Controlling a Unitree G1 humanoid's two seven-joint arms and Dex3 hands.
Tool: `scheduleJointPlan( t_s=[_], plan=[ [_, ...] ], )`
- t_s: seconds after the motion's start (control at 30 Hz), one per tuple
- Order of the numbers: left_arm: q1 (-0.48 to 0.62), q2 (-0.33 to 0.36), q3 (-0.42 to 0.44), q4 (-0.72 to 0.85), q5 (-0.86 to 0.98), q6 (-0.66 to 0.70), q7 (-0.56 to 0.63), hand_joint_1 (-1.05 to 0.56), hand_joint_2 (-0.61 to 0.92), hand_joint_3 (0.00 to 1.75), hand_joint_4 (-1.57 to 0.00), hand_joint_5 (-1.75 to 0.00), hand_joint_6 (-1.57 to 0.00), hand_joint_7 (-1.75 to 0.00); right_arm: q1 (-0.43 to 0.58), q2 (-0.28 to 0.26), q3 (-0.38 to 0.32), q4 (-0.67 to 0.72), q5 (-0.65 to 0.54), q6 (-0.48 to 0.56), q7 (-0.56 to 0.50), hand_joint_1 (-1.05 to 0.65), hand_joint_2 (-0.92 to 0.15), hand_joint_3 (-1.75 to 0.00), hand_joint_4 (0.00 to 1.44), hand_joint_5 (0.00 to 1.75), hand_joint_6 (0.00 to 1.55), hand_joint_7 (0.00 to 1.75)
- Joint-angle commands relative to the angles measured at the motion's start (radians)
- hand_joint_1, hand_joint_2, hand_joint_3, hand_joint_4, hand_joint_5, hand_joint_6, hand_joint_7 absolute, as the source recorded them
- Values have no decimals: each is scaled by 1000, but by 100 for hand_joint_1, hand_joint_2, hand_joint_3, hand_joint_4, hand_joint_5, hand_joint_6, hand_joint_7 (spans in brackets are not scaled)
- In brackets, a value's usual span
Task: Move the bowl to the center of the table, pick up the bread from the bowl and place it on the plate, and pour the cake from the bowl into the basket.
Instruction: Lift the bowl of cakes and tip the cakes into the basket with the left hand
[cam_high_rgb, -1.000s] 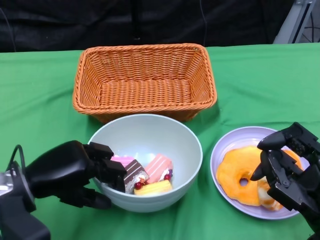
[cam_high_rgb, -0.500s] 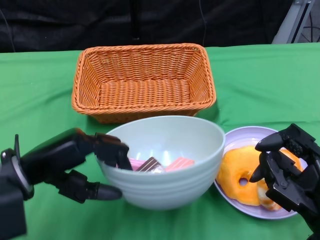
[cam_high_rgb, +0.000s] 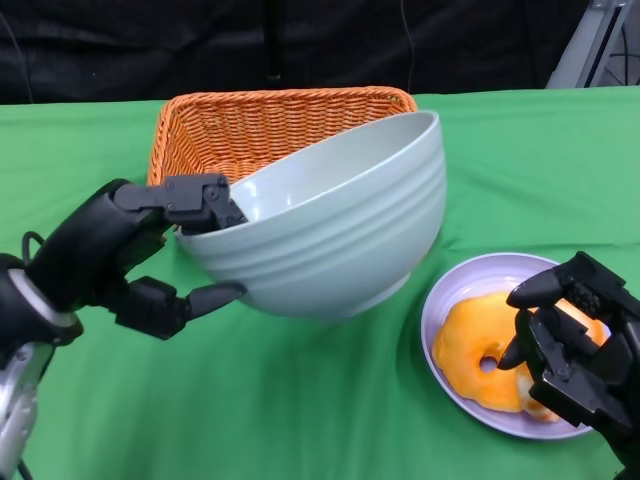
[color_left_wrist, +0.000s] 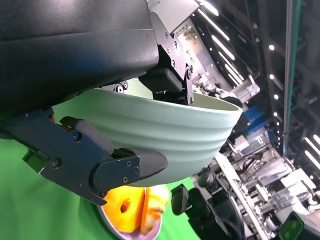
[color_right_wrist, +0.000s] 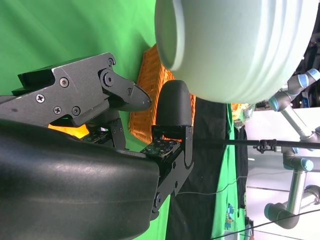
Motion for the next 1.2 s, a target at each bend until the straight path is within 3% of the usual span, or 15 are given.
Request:
scheduleJointPlan(
  t_s=[0.03, 0.43, 0.73, 0.93, 1.2],
  plan=[
    [-51, -31, 57, 32, 59, -6, 2, -11, 66, 93, -74, -163, -71, -128, -3, -9, -2, 11, 4, -8, 2, -5, -78, -83, 57, 175, 47, 151],
    [-250, -137, 149, 303, 286, -100, 62, -14, 81, 65, -78, -152, -79, -115, -7, -10, 8, 49, -8, -42, 17, -5, -78, -82, 58, 175, 48, 152],
    [-367, -217, 183, 439, 323, -93, 119, -22, 88, 48, -82, -145, -83, -106, -9, -14, 8, 66, -8, -48, 28, -5, -77, -83, 57, 175, 47, 152],
    [-416, -264, 193, 487, 338, -50, 162, -23, 81, 60, -84, -138, -86, -102, -7, -15, 8, 69, -6, -45, 29, -6, -77, -83, 54, 175, 45, 151],
    [-479, -346, 217, 531, 319, 112, 203, -23, 67, 82, -85, -140, -86, -102, -1, -12, 17, 61, -1, -35, 34, -5, -77, -84, 55, 175, 45, 152]
  ],
)
